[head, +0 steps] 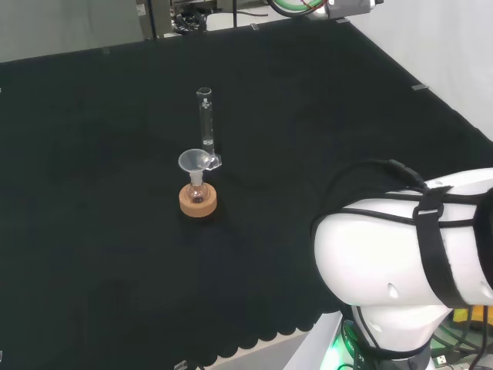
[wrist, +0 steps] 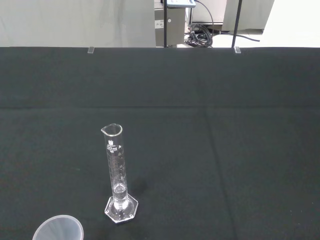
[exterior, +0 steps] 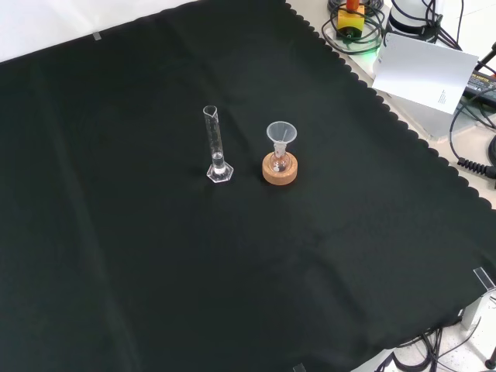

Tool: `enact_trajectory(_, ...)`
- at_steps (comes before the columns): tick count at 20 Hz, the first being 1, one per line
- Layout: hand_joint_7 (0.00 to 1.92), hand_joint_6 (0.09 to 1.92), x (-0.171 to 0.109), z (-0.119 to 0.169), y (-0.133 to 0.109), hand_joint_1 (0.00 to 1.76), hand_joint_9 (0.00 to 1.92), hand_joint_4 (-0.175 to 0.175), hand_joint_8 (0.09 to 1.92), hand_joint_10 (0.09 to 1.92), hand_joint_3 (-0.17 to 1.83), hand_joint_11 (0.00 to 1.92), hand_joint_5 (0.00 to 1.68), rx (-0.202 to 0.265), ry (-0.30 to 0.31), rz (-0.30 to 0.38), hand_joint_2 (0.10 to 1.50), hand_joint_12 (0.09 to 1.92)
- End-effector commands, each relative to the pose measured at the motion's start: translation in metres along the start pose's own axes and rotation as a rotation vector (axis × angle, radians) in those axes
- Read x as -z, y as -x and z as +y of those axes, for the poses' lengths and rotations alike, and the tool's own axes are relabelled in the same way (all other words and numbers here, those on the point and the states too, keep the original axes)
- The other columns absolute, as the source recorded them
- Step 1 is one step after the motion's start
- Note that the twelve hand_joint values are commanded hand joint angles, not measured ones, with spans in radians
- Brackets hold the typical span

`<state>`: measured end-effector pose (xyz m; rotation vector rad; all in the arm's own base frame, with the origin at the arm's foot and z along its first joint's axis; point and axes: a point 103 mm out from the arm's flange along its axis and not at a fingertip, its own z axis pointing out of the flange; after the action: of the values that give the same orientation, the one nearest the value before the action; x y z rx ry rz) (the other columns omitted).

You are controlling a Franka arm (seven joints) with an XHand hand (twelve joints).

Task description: Pick up the graduated cylinder.

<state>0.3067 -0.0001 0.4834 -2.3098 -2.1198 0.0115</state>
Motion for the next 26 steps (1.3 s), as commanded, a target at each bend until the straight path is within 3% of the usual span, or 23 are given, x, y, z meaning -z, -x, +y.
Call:
enact_trajectory(1,0.04,0.21,0.0,0.001,0.002,0.05,0.24,-0.021,0.54,0.64,0.55,0.11,0.18,-0.002,0.007,-0.005,1.14,1.31)
enact_trajectory(5,0.04,0.09,-0.003,0.005,0.03,0.0,0.24,-0.021,0.52,0.63,0.36,0.07,0.25,-0.004,0.003,0.018,1.25,1.36)
enact_trajectory(13,0.05,0.09,-0.01,0.014,0.029,0.0,0.24,-0.022,0.52,0.63,0.33,0.07,0.26,-0.028,-0.021,-0.002,1.26,1.37)
enact_trajectory(17,0.07,0.09,-0.031,0.034,0.022,0.01,0.26,-0.024,0.53,0.64,0.32,0.07,0.27,-0.04,-0.033,0.022,1.26,1.37)
enact_trajectory(26,0.1,0.09,-0.084,0.069,0.059,0.06,0.29,-0.027,0.54,0.64,0.3,0.09,0.29,-0.033,-0.044,0.102,1.25,1.37)
